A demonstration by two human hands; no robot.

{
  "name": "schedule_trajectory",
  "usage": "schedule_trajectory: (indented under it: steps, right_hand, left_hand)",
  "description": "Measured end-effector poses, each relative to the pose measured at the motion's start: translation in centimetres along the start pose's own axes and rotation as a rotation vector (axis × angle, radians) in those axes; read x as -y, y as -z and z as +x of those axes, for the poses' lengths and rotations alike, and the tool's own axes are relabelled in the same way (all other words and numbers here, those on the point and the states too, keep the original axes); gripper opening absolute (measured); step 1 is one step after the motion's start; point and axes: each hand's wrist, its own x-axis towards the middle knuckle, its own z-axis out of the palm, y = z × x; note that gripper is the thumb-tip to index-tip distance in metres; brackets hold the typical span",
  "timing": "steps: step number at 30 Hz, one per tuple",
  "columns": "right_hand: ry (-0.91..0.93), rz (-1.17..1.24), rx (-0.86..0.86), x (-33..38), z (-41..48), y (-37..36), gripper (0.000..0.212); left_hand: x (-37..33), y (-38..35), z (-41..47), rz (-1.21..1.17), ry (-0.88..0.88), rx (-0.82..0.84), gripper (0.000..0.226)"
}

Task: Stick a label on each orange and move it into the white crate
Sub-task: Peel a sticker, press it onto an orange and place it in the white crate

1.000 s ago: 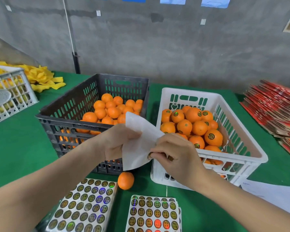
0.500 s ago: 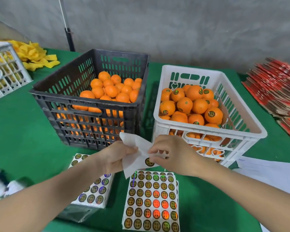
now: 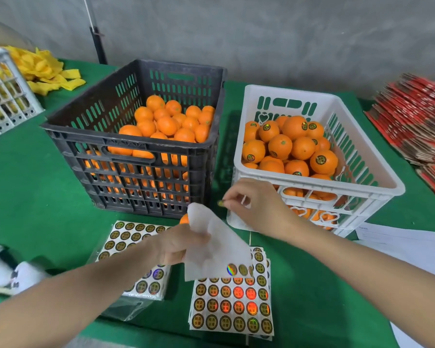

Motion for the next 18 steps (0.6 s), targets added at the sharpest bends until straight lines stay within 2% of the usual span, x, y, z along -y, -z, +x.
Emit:
schedule_trajectory:
  steps: [2,6,8,10,12,15,18]
  right_hand:
    - [-0.039,0.029,-0.026,-0.1,0.9,0.3,0.009]
    - [-0.028,0.099,-0.084,-0.5,1.8,0.9,0.006]
    - [-0.028,0.137,-0.132,-0.7,2.6,1.4,0.005]
    - [-0.055,0.208,-0.207,-0.6,3.8,1.9,0.005]
    - [-0.053,0.269,-0.303,-0.3,5.5,2.6,0.009]
    - [-0.030,0.294,-0.391,0.1,8.5,3.5,0.011]
    - [-0.064,0.318,-0.325,0.1,11.6,3.0,0.007]
  left_hand:
    - [2.0,-0.6,0.9,0.104,0.043,-0.041,0.034]
    - [3.9,-0.5,1.5,0.325,0.017,-0.285,0.040]
    - [3.0,0.3,0.2,0.584,0.020,-0.282,0.049]
    - [1.4,1.3,-1.5,0.916,-0.001,-0.271,0.048]
    - [-1.3,2.1,-3.7,1.070,-0.180,-0.246,0.029]
    - [-7.2,2.5,-8.1,0.863,-0.611,-0.154,0.023]
    - [-14.1,4.3,-10.3,0.680,-1.019,-0.281,0.021]
